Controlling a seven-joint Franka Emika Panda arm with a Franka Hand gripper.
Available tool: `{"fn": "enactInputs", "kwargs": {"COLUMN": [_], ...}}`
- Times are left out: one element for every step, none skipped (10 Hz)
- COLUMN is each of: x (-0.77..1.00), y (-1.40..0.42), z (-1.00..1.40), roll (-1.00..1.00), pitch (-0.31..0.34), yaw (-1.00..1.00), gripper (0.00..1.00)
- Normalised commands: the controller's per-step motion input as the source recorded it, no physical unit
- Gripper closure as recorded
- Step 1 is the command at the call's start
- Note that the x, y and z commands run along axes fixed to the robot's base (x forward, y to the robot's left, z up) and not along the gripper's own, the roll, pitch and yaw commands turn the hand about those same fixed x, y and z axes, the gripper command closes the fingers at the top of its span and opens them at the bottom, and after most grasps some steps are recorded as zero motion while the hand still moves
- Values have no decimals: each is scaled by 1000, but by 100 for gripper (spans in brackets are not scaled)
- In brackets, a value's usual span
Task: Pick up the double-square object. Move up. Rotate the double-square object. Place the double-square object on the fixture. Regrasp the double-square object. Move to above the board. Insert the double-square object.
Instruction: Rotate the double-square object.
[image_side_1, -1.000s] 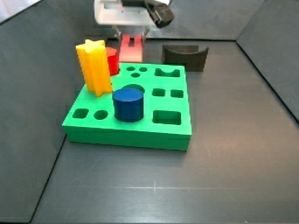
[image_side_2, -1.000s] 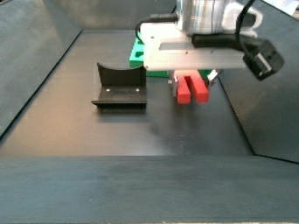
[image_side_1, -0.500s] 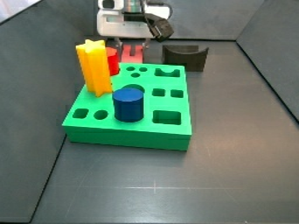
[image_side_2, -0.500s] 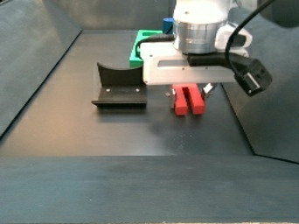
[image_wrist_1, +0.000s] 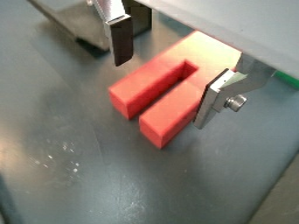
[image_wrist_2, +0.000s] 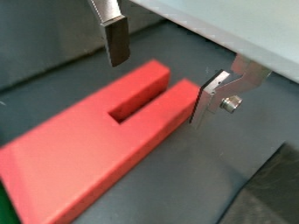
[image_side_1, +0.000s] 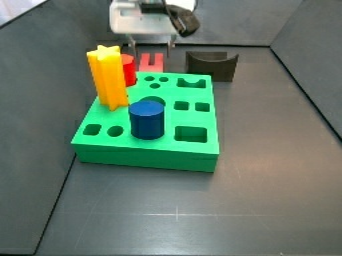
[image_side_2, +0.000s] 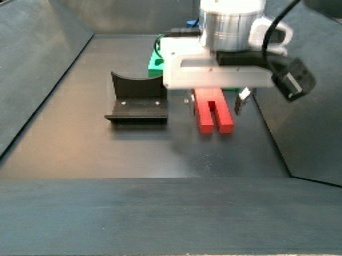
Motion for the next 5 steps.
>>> {"fn": "enactInputs", "kwargs": {"x": [-16, -16, -24, -30, -31], "y": [6, 5, 4, 1, -3], "z": [1000, 1000, 1000, 1000, 835], "roll": [40, 50, 72, 80, 100], "pitch": [63, 68, 77, 79, 75], "yaw": [-16, -17, -8, -3, 2], "gripper": [0, 0, 0, 0, 0]}}
